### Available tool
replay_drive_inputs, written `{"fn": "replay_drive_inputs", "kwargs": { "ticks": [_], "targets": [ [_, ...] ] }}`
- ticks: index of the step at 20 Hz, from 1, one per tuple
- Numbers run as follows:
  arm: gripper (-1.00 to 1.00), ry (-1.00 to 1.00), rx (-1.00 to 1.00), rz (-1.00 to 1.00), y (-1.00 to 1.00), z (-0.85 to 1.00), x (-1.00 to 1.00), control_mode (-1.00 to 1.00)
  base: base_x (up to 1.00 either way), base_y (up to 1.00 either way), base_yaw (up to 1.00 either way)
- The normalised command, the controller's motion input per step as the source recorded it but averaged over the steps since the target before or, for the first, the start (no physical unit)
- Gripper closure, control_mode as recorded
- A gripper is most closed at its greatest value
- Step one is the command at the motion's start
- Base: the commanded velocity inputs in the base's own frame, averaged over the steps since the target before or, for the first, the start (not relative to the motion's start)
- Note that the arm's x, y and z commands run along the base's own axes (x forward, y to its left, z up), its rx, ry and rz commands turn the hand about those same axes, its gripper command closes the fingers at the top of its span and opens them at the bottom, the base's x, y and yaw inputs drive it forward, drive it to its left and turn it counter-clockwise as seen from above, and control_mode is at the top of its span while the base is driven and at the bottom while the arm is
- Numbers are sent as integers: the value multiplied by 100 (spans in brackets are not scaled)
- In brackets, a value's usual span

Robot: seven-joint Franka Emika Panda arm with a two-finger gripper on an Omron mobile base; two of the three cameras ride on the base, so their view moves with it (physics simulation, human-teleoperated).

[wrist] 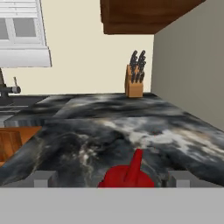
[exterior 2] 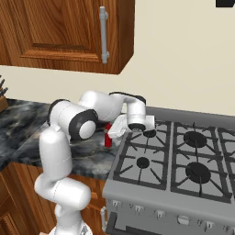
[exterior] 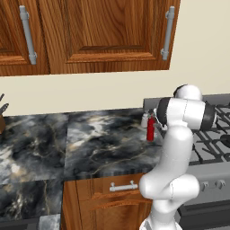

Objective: Collect the turmeric, ketchup, and shaker from the cabinet and place them next to the stove.

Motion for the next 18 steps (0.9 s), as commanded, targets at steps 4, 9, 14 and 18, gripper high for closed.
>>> {"fn": "replay_drive_inputs", "kwargs": {
  "ticks": [4,9,14,18],
  "targets": [
    [-100,0,-4,0,0,46,-16,-100,0,0,0],
    [-100,0,-4,0,0,49,-32,-100,0,0,0],
    [-100,0,-1,-2,0,31,-68,-100,0,0,0],
    [-100,1,0,-6,0,13,-97,-100,0,0,0]
  ]
}}
